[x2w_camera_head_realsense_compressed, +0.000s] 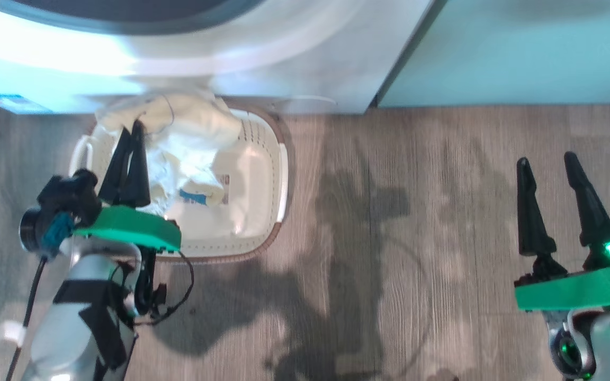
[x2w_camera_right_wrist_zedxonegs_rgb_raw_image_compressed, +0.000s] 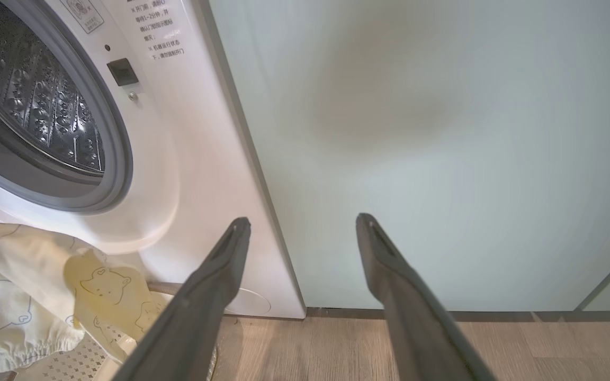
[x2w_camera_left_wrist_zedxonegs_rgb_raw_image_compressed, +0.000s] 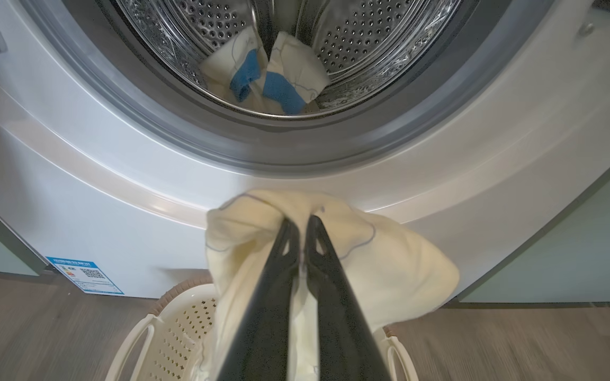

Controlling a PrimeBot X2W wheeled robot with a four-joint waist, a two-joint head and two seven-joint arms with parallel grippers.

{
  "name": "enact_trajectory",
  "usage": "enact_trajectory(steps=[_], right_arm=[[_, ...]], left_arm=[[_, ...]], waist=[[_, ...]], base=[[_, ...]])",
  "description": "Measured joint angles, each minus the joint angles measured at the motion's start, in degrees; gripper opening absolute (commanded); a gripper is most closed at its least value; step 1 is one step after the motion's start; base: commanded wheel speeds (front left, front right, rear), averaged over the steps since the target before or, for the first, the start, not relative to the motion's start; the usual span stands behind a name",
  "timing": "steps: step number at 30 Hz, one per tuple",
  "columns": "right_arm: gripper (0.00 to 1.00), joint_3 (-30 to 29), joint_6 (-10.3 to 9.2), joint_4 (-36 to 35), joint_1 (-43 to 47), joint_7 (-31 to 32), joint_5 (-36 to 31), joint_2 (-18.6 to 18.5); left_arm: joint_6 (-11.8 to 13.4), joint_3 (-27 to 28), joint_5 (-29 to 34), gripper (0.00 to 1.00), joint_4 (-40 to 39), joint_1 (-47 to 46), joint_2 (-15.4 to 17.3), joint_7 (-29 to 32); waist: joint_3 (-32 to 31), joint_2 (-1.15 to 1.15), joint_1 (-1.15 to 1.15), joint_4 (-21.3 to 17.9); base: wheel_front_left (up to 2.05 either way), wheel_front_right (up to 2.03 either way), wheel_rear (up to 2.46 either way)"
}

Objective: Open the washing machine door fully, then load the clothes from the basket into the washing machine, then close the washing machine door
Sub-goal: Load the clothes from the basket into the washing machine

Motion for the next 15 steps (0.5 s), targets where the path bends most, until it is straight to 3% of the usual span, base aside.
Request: enact_trajectory(steps=[15], right_arm=[[1.00, 0.29, 0.00, 2.83, 5.77, 0.00, -0.40, -0.42]], left_arm=[[0.96, 0.20, 0.86, 0.00, -8.71, 12.96, -0.48, 0.60]], waist=[[-12.01, 0.00, 0.00, 1.45]], base=[[0.00, 0.00, 0.00]])
